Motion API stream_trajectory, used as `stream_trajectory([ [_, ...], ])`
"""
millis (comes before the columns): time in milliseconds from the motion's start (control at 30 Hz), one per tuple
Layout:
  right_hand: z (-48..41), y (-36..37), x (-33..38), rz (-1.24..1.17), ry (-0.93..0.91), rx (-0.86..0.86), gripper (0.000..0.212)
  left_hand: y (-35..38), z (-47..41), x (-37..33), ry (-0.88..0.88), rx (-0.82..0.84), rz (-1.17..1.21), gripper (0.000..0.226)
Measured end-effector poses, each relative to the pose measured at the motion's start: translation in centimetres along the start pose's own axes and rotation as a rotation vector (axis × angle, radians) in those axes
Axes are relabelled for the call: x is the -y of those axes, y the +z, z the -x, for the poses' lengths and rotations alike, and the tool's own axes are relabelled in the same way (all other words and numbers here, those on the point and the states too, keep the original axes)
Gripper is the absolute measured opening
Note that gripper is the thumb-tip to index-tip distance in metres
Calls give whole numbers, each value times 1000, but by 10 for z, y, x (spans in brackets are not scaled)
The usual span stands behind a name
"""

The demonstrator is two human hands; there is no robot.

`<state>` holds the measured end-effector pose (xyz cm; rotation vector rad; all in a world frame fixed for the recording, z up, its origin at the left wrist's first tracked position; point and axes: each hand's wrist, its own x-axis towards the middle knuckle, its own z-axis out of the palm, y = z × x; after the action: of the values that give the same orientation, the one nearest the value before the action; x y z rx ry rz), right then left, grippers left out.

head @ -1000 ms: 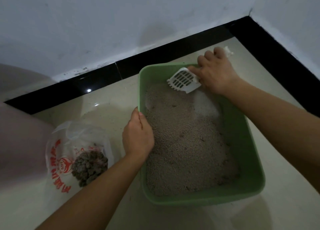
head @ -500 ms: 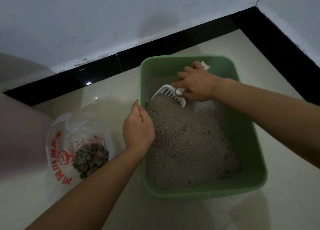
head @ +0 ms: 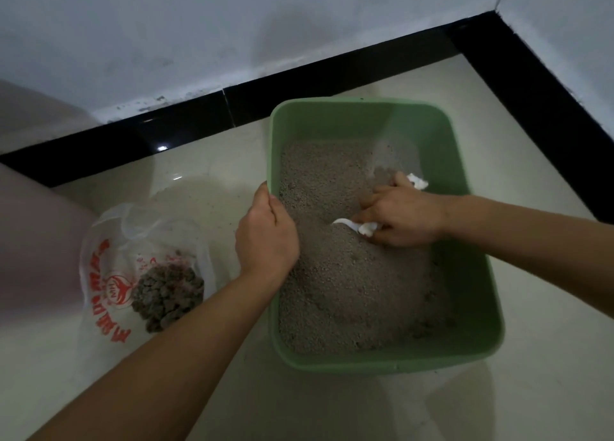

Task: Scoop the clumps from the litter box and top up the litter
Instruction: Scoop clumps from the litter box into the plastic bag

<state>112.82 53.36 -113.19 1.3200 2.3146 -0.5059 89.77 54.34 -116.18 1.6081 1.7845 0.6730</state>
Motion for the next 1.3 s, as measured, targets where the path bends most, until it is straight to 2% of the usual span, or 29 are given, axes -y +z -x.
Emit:
stream_trajectory([
  [100, 6, 8, 8, -145, 37, 37, 11, 0, 0, 1, -2, -1, -11, 33],
  [167, 9, 13, 11, -196, 45, -14, 11, -1, 0, 2, 2, -5, -7, 34],
  [300, 21, 32, 14, -414, 139, -101, 19, -2, -1, 3, 16, -13, -37, 37],
  [433, 34, 46, 25, -655, 208, -229, 43, -4, 0, 2, 33, -25, -70, 35],
  [500, 42, 49, 31, -723, 250, -297, 38, -6, 1, 0, 32, -23, -79, 33],
  [600, 54, 46, 38, -736, 346, -423, 18, -7, 2, -4, 28, -15, -88, 34],
  [667, 65, 45, 42, -727, 442, -487, 13, -9, 3, -6, 21, -13, -96, 38],
  [767, 79, 43, 48, -737, 541, -610, 23, -11, 7, -8, 19, -17, -74, 40],
  [867, 99, 33, 60, -634, 678, -682, 33, -18, 19, -7, 60, 15, -90, 40],
  [1033, 118, 26, 75, -595, 783, -673, 35, -28, 67, 15, 88, 98, -155, 35],
  [1167, 123, 25, 88, -584, 811, -664, 34, -30, 92, 29, 85, 105, -169, 40],
  [1300, 129, 28, 93, -570, 807, -624, 35, -30, 102, 31, 84, 127, -285, 52],
])
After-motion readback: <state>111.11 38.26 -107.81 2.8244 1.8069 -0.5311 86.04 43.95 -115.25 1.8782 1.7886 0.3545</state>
